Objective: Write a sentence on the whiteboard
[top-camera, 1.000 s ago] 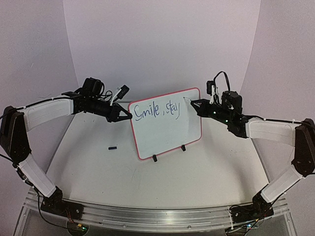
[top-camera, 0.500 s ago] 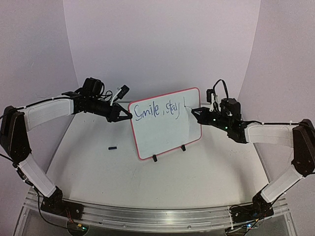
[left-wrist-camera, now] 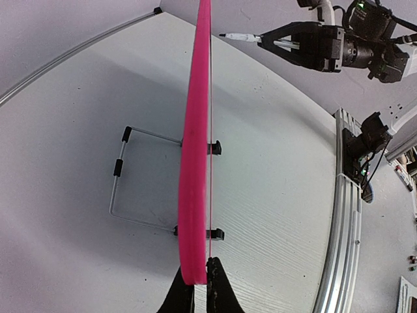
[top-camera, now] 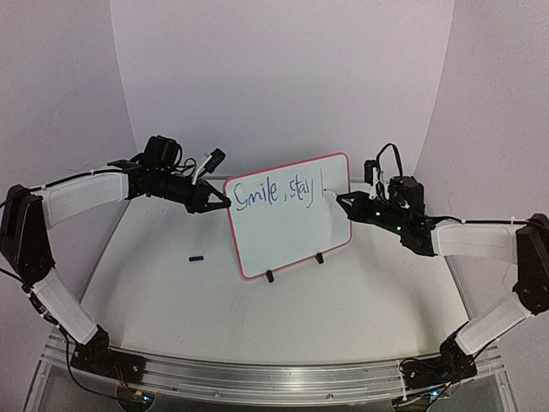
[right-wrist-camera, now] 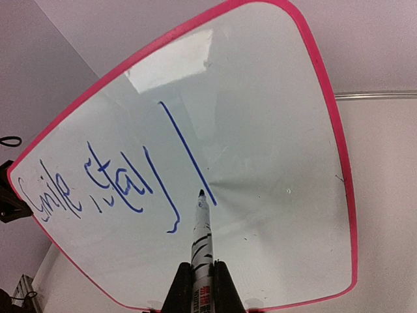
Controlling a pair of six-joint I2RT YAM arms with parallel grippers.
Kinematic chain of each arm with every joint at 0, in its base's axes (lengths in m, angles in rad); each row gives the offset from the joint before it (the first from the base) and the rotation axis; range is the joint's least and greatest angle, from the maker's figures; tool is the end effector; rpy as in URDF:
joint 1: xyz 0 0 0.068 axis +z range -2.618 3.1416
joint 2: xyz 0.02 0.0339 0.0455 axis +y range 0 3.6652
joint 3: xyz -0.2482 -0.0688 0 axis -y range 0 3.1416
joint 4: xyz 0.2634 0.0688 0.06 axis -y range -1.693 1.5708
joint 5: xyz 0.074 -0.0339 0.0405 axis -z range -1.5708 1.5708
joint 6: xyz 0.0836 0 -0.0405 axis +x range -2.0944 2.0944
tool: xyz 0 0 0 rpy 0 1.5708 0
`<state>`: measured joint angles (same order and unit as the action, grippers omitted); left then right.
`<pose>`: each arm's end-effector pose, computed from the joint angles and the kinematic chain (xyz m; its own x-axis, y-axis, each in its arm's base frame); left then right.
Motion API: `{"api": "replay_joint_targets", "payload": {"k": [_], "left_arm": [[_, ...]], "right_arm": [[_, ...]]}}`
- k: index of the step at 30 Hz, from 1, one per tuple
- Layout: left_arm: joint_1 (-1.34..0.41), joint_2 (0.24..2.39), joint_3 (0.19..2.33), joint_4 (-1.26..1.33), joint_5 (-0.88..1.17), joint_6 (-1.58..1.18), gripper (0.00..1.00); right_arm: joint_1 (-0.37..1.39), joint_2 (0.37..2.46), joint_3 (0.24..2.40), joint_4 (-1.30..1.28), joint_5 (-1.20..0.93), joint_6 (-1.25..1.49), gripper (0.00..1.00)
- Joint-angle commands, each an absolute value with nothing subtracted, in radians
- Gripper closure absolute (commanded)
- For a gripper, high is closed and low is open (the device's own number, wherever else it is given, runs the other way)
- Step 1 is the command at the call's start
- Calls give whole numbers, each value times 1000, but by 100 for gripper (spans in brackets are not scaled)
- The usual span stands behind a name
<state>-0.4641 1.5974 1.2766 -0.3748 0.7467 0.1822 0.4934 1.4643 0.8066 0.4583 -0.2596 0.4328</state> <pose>0.3317 -0.2296 0.2488 -0.4196 0.3587 -0.8338 0.8855 0.3639 -0.2890 0.3337 0.2038 0.2161 -0.4433 0.2219 -0.8685 -0.5435 0.7039 0.4573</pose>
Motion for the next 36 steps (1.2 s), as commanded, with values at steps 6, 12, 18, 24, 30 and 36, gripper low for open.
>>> {"api": "replay_joint_targets", "payload": {"k": [6, 12, 18, 24, 30, 36], "left_arm": [[-490, 1641, 1272, -489, 711, 218, 100], [-489, 1641, 1272, -491, 709, 221, 100], [-489, 1640, 1272, -491, 709, 222, 100], [-489, 1641, 1273, -491, 709, 222, 100], [-489, 1640, 1273, -492, 710, 222, 100], [-490, 1636, 1272, -492, 710, 222, 100]], "right_arm": [[492, 1471, 866, 509, -277, 430, 100], [492, 1506, 888, 514, -279, 427, 100], [493, 1502, 879, 514, -230, 435, 100], [493, 1486, 848, 513, -178, 449, 100], [494, 1495, 826, 512, -172, 460, 100], [493, 1496, 812, 511, -177, 471, 100]]}}
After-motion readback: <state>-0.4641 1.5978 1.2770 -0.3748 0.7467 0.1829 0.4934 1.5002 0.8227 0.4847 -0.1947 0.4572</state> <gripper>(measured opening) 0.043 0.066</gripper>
